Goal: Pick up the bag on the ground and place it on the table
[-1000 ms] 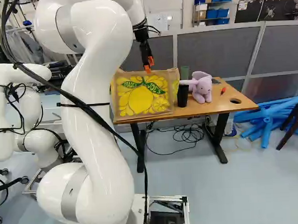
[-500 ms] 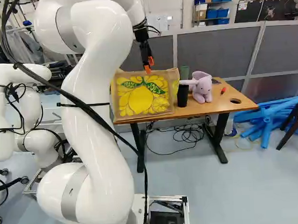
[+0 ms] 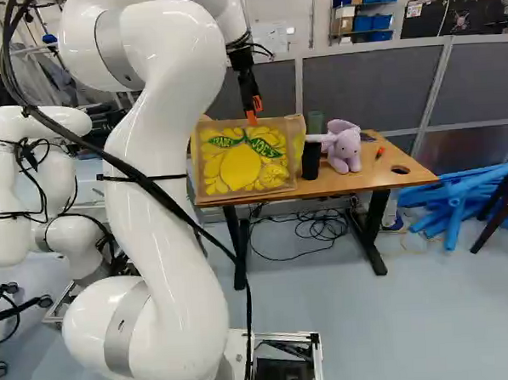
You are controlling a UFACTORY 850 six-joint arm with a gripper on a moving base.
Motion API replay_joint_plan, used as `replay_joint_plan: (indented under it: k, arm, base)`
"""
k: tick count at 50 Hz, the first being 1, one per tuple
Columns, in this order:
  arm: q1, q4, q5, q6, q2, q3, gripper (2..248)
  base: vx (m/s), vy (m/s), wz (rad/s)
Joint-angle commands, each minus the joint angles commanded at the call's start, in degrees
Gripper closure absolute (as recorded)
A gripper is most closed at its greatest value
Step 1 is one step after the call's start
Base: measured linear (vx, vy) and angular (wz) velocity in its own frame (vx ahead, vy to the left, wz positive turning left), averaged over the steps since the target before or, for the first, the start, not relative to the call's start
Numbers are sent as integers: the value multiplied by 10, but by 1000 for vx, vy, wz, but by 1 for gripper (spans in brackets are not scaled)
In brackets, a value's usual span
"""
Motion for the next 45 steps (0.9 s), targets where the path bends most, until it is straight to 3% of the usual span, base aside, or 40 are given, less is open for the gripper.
replay_joint_plan:
  k: [45]
  arm:
    - [0, 0, 0, 0, 0, 0, 3]
  base:
    - [-45, -1, 1]
